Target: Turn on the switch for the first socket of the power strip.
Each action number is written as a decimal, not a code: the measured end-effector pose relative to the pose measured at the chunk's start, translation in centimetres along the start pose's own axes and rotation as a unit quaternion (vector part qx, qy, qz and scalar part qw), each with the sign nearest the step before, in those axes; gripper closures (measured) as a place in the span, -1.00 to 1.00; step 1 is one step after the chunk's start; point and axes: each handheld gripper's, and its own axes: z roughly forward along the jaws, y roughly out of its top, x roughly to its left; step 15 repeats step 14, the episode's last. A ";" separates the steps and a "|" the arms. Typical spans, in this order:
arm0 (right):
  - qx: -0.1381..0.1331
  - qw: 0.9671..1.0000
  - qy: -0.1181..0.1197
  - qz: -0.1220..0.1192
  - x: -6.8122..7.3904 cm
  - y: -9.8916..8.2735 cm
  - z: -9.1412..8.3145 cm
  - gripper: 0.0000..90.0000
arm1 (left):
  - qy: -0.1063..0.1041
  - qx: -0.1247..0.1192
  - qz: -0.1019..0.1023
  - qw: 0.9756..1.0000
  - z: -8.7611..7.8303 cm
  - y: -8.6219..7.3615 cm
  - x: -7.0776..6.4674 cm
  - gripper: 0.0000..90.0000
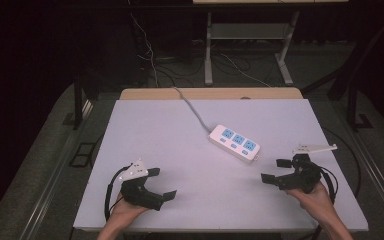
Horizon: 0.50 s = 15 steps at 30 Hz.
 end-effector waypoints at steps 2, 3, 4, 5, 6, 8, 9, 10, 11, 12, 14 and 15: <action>-0.005 1.000 -0.001 0.000 0.1 -0.6 0.1 -1.00 | 0.000 0.000 0.002 1.000 0.0 0.0 0.0 -1.00; -0.006 1.000 -0.001 -0.002 0.1 -0.9 0.1 -1.00 | 0.000 0.000 0.001 1.000 0.0 0.0 0.0 -1.00; -0.007 1.000 -0.001 -0.001 0.2 -1.2 0.1 -1.00 | 0.000 0.000 0.000 1.000 0.0 0.0 0.0 -1.00; -0.007 1.000 -0.002 -0.001 0.2 -1.4 0.2 -1.00 | 0.000 0.000 0.000 1.000 0.0 0.0 0.0 -1.00; -0.009 1.000 -0.002 -0.003 0.3 -1.7 0.2 -1.00 | 0.000 0.000 0.000 1.000 0.0 0.0 -0.1 -1.00; -0.008 1.000 -0.004 -0.006 0.4 -2.2 0.3 -1.00 | 0.000 0.000 0.000 1.000 0.0 0.0 -0.1 -1.00; -0.008 1.000 -0.006 -0.007 0.4 -2.5 0.4 -1.00 | 0.000 0.000 0.000 1.000 0.0 0.0 0.0 -1.00; -0.008 1.000 -0.006 -0.008 0.4 -2.7 0.4 -1.00 | 0.000 0.000 0.000 1.000 0.0 0.0 0.0 -1.00; -0.008 1.000 -0.008 -0.009 0.4 -3.0 0.5 -1.00 | 0.000 0.000 0.000 1.000 0.0 0.0 0.0 -1.00; -0.007 1.000 -0.009 -0.011 0.4 -3.2 0.5 -1.00 | 0.001 0.000 0.000 1.000 0.0 0.0 0.0 -1.00; -0.004 1.000 -0.010 -0.010 0.4 -3.6 0.6 -1.00 | 0.001 0.000 0.000 1.000 0.0 0.0 0.1 -1.00; -0.004 1.000 -0.010 -0.010 0.4 -3.6 0.6 -1.00 | 0.001 0.000 0.000 1.000 0.0 0.0 0.1 -1.00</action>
